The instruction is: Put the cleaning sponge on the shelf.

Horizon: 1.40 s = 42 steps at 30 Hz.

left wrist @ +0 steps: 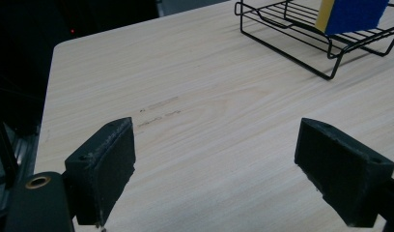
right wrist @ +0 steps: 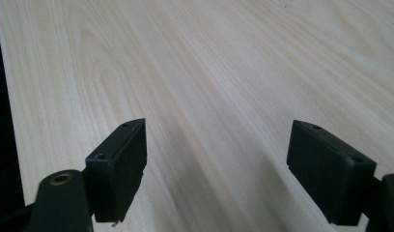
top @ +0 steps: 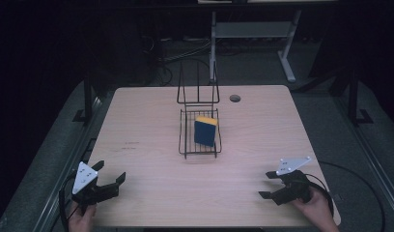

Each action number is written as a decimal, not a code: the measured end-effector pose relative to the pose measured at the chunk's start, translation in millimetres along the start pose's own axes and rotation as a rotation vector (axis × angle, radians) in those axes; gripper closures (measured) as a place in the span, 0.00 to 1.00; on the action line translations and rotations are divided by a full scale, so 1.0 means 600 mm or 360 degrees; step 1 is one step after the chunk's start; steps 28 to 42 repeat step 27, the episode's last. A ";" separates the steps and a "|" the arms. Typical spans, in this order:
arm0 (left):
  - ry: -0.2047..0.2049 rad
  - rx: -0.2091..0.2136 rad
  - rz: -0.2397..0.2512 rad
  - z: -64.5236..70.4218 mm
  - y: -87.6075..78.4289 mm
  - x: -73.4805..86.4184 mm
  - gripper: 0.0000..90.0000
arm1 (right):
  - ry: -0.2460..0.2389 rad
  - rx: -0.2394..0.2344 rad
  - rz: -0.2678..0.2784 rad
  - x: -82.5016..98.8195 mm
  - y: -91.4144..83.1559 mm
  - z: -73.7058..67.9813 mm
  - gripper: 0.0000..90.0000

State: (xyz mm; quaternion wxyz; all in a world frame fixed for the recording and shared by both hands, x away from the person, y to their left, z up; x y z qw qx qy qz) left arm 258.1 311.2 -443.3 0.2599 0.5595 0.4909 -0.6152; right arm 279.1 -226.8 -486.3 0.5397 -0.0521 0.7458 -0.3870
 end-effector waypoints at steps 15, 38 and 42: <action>0.0007 -0.0002 0.0002 0.001 -0.001 0.000 0.15 | 0.0010 0.0029 0.0037 0.025 -0.021 -0.022 0.24; 0.0002 0.0001 -0.0001 0.001 -0.001 0.001 0.15 | 0.0027 0.0055 0.0089 0.047 -0.027 -0.041 0.22; 0.0002 0.0001 -0.0001 0.001 -0.001 0.001 0.15 | 0.0027 0.0055 0.0089 0.047 -0.027 -0.041 0.22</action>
Point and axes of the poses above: each handheld gripper's, and its own axes: y roughly forward along the jaws, x roughly out of its underside, z roughly to its right, the point moved 4 cm from there along y, roughly forward along the jaws, and after that the axes turned 8 degrees about z, right-handed, at the moved point
